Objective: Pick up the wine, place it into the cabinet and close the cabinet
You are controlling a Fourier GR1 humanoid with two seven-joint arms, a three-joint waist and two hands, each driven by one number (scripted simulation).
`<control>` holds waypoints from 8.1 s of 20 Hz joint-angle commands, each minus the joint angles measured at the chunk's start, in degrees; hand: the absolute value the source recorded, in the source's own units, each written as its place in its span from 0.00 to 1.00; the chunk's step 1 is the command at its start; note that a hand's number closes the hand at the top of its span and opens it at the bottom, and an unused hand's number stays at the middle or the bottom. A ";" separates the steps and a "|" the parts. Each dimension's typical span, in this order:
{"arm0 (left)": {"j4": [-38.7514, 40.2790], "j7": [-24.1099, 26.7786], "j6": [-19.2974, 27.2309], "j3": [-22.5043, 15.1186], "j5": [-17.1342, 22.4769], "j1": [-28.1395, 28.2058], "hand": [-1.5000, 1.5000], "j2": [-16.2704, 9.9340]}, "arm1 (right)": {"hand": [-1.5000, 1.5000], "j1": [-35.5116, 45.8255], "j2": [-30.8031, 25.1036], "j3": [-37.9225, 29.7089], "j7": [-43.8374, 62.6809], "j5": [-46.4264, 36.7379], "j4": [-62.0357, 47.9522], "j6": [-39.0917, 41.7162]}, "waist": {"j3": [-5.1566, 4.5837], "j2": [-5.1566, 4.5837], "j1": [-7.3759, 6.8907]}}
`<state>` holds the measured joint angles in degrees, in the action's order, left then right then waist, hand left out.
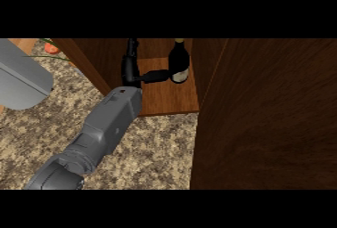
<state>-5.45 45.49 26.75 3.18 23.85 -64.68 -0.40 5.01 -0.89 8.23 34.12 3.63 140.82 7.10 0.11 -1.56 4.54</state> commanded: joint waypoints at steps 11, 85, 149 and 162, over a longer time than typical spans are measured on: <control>-0.03 4.59 -7.20 0.42 -0.98 3.89 0.00 -0.67 | 0.00 0.53 0.86 0.85 1.71 0.58 1.01 -1.16 | -0.23 0.00 -0.68; -107.46 -13.64 6.91 -48.19 6.10 73.12 0.00 -25.92 | 1.00 -0.47 -2.07 3.36 7.52 3.76 2.64 2.16 | -0.16 1.64 -5.08; -109.17 -24.23 -18.90 -9.21 28.63 78.07 0.00 -38.97 | 1.00 51.59 0.71 29.20 6.25 6.18 -35.72 -38.25 | -0.20 1.21 -6.77; -107.91 -27.21 -20.26 -5.24 28.52 77.22 0.00 -38.06 | 1.00 68.63 0.88 16.03 -6.32 6.13 -68.22 -30.17 | -0.15 1.32 -5.99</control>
<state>-112.38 21.16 5.06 -3.43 51.72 14.04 -37.98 69.11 -0.19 28.70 29.91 9.31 81.24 -24.92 -0.09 -0.24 -1.69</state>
